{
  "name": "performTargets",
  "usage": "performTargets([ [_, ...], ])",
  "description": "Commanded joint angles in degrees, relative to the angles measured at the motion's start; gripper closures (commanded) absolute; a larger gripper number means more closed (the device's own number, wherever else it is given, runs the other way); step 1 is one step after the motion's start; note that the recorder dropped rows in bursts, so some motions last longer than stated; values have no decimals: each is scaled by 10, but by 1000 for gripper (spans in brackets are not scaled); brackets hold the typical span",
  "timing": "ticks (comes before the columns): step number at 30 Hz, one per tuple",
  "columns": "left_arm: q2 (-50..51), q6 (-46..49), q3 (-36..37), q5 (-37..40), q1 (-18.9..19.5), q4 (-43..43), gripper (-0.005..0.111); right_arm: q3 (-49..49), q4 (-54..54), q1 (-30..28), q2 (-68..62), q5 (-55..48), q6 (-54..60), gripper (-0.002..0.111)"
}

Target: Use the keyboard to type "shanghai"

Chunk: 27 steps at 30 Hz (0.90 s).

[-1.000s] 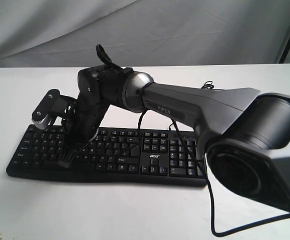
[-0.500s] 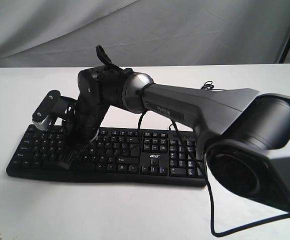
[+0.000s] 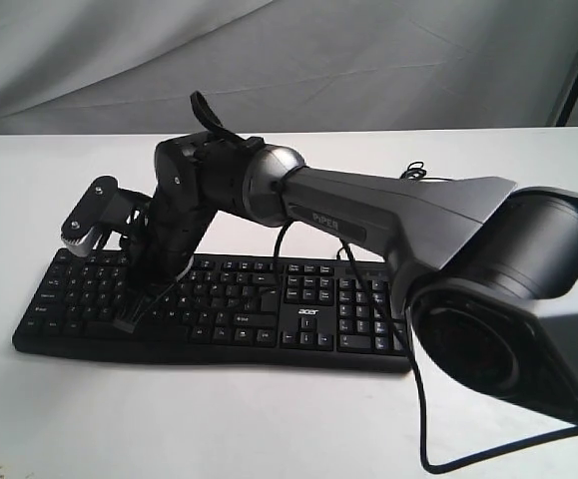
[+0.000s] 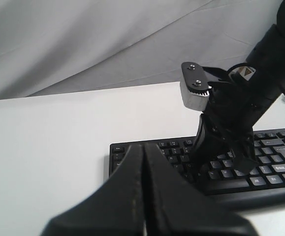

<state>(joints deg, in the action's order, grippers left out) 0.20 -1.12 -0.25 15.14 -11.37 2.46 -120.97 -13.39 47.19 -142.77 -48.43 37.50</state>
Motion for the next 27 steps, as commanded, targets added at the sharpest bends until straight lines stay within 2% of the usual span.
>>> performTargets([
  [1,-2,-2,2,-3,-2,0,107,-24,-2,9,7,18,8,108],
  [16,-2,-2,2,-3,-2,0,107,-317,-50,35,-151,-34,-20,108],
  [27,-2,-2,2,-3,-2,0,107,-338,-48,35,-176,-27,-27,108],
])
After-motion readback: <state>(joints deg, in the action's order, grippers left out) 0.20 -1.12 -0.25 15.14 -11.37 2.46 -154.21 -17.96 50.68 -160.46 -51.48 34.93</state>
